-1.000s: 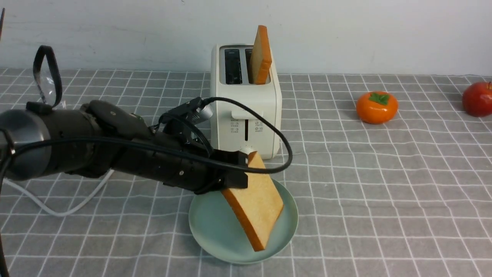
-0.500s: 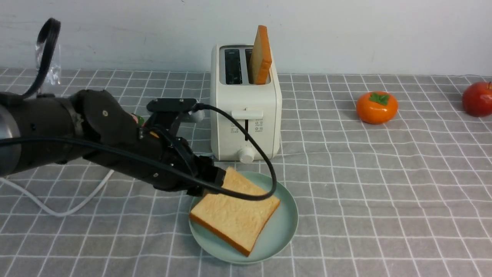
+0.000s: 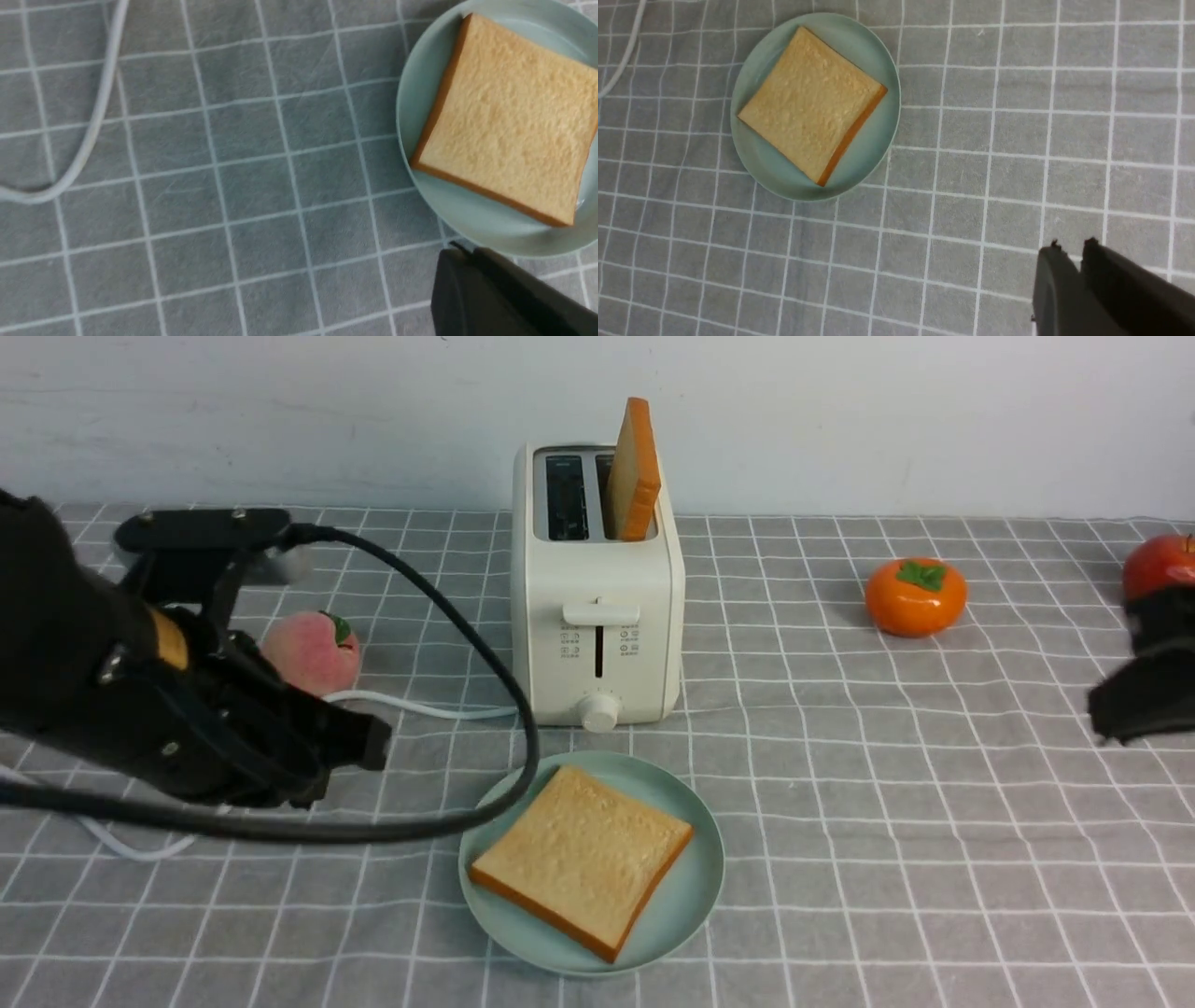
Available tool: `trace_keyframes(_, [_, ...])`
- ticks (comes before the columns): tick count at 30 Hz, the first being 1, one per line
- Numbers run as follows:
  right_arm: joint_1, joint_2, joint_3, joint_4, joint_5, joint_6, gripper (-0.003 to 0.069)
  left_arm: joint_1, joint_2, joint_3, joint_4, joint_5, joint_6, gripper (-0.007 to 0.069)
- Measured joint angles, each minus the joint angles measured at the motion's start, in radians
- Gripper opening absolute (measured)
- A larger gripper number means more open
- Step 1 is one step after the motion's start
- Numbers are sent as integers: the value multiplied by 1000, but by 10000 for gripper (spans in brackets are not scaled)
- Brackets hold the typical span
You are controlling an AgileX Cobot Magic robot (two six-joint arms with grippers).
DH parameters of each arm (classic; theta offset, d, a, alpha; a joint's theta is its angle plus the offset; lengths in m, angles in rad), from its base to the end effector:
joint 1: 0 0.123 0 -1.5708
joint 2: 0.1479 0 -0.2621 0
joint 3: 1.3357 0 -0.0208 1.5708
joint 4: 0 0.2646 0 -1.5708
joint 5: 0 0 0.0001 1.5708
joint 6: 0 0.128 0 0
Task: Take toasted bread from bread machine on grey coffee table place on plate.
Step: 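Grasp the toast slice in the toaster and pull it up out of the slot with the right gripper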
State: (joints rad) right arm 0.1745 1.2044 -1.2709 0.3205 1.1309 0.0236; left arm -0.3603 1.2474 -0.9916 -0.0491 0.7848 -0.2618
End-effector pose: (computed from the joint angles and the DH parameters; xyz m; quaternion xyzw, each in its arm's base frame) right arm 0.2616 0.0832 0.3396 -0.0485 0.9431 0.1857 0.2717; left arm 0.2723 -0.1073 0.2529 0.0356 0.9518 -0.1137 0.2825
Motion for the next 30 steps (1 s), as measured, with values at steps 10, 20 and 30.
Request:
trace_keyframes(10, [168, 446, -404, -45, -324, 0, 415, 0, -342, 236, -58, -10, -10, -14])
trace_keyframes(20, [221, 905, -821, -45, -461, -1, 633, 0, -528, 307, -90, 24, -58, -14])
trace_keyframes(30, [227, 990, -903, -73, -440, -3, 71, 0, -560, 307, -90, 67, -64, -14])
